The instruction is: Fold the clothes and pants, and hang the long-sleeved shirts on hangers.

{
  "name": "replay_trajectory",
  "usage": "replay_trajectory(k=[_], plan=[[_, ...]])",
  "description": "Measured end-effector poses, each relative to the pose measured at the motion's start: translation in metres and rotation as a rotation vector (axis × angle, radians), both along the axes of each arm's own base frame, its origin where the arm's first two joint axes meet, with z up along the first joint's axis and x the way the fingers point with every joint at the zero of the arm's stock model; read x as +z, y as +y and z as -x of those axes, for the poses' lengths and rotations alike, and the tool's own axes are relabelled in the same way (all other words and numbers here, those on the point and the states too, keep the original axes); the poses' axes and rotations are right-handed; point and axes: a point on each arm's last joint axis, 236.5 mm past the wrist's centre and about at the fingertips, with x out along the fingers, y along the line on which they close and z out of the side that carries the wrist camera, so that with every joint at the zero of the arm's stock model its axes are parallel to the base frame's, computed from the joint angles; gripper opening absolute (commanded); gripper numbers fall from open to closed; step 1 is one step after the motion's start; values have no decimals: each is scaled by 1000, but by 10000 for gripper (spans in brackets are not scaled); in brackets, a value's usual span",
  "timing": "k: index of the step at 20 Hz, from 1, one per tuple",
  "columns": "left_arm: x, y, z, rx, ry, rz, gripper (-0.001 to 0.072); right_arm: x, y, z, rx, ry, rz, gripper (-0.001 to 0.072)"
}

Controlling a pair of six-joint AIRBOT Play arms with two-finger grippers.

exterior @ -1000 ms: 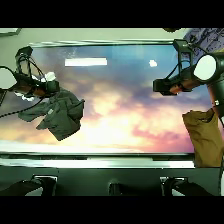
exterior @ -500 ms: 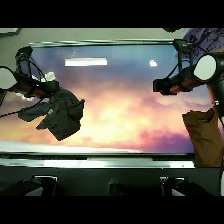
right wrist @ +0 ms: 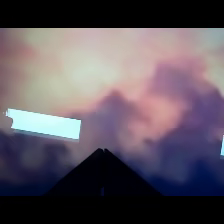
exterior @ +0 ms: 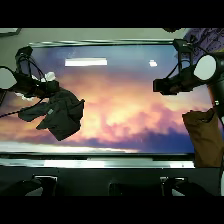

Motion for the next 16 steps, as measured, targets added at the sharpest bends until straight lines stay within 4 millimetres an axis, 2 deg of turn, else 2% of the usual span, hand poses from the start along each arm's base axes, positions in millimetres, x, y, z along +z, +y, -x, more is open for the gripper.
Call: replay_trajectory(k=[4,5,6,7,9,11,16], plan=[[0,0,0,1,0,1,21,0,0,0,0,0,0,31],[0,0,0,1,0,1,45,0,0,0,0,0,0,31],[0,0,0,1,2,0,295,0,0,0,0,0,1,31],[-2,0,2,1,11,-1,718,0,0,0,0,0,1,31],[-11,4,5,9,49,-12,720,0,0,0,0,0,0,31],[-33,15,9,23,122,-48,720,0,0,0,0,0,1,31],[-124,48,16,75,303,-112,720,0,-1,0,-1,2,3,31]])
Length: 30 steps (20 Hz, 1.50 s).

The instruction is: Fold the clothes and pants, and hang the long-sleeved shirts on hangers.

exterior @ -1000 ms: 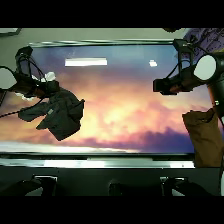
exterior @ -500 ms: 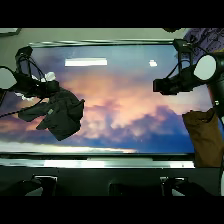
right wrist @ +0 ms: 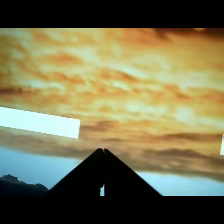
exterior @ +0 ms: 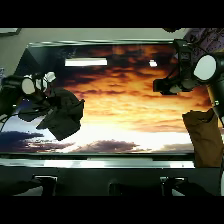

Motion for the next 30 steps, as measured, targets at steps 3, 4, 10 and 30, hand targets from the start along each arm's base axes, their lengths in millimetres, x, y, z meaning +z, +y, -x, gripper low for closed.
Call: replay_trajectory(k=[3,4,10,30], plan=[[-48,18,4,70,77,-24,720,0,0,1,0,3,1,31],[-59,22,4,86,92,-29,720,0,0,1,0,4,1,31],[-104,16,9,126,172,-6,17,-2,-1,3,1,16,3,33],[-41,-395,51,-188,-48,695,653,8,-49,45,-7,92,198,211]])
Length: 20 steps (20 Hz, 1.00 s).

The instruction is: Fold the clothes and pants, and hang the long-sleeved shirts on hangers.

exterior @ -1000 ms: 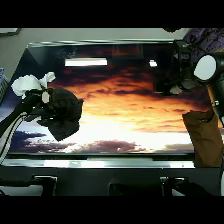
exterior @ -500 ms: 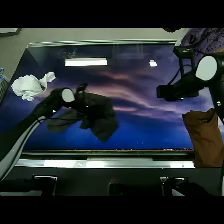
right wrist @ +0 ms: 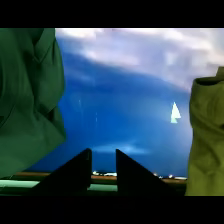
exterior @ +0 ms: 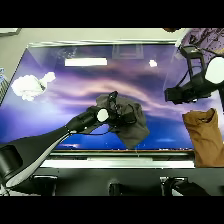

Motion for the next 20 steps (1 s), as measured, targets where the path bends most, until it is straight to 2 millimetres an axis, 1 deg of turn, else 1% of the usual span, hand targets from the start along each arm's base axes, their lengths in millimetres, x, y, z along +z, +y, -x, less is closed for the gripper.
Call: replay_trajectory(k=[1,2,3,5,6,7,8,9,10,11,13,15,17,20], plan=[[3,8,-7,7,0,-2,654,1,-1,-3,15,-13,12,212],[8,22,-17,8,-10,-12,654,3,-4,-7,27,-30,29,216],[18,41,-29,8,-32,-30,654,3,-8,-12,29,-48,41,252],[36,92,-52,21,-65,-89,654,-3,-19,-25,1,-82,41,276],[47,121,-63,39,-82,-122,653,-12,-26,-32,-31,-92,16,286],[56,148,-71,61,-89,-151,652,-26,-31,-38,-69,-87,-32,319],[64,176,-78,85,-95,-178,652,-47,-35,-44,-115,-59,-105,325],[71,199,-83,107,-98,-197,652,-70,-35,-47,-159,-19,-194,394],[76,220,-86,127,-96,-217,652,-95,-31,-49,-200,37,-299,437],[79,240,-89,147,-92,-235,652,-117,-23,-51,-221,89,-398,438],[82,268,-91,180,-76,-257,652,-155,-4,-55,-227,187,-573,459],[83,287,-93,205,-68,-271,652,-184,16,-57,-214,263,-683,453],[84,298,-94,216,-64,-281,652,-209,32,-60,-192,309,-739,450],[83,310,-95,226,-64,-304,652,-237,50,-61,-162,347,-754,450]])
